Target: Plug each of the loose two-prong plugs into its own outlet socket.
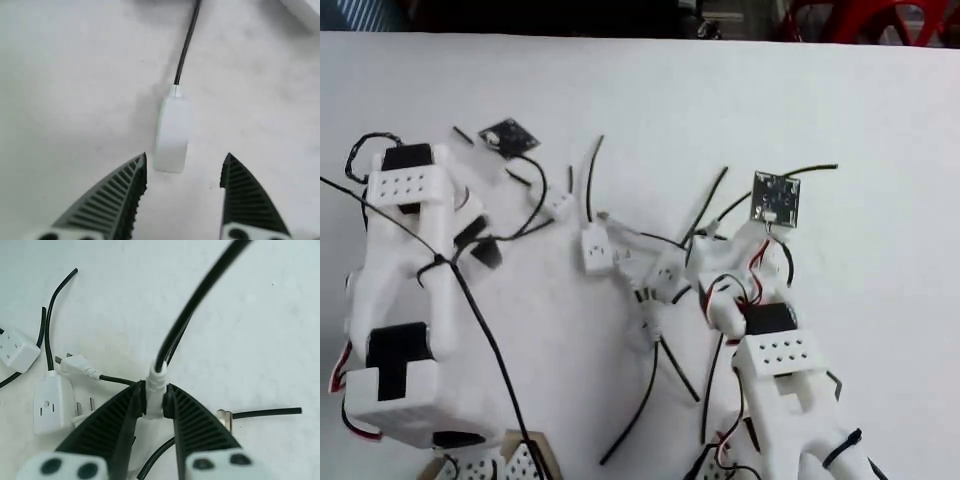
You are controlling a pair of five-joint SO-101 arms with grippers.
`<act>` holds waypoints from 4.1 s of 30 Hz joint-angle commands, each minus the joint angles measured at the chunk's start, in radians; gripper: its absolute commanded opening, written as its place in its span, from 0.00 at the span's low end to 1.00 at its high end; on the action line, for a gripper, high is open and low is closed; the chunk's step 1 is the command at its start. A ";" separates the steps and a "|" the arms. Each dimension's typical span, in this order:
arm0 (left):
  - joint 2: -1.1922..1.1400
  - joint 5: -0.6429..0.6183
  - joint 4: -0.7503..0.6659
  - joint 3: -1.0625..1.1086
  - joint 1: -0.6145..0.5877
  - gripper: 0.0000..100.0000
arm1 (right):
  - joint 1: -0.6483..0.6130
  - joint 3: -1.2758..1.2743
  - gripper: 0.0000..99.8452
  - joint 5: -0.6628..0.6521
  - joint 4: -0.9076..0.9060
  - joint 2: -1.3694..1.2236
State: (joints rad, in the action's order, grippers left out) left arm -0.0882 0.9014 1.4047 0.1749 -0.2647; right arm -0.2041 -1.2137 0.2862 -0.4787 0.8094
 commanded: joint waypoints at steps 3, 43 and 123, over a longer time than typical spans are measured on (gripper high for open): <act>0.056 0.018 -0.101 -0.041 -0.036 0.24 | 0.005 0.000 0.02 -0.002 0.024 -0.001; -0.286 -0.074 0.373 -0.575 -0.027 0.22 | 0.005 -0.003 0.02 -0.002 0.025 -0.001; 0.031 -0.210 0.101 0.044 0.236 0.09 | 0.005 -0.005 0.02 -0.046 0.019 -0.001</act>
State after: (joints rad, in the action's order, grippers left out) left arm -0.3107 0.7495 1.6318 -0.0353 -0.0990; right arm -0.2056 -1.2229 0.2524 -0.4787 0.8094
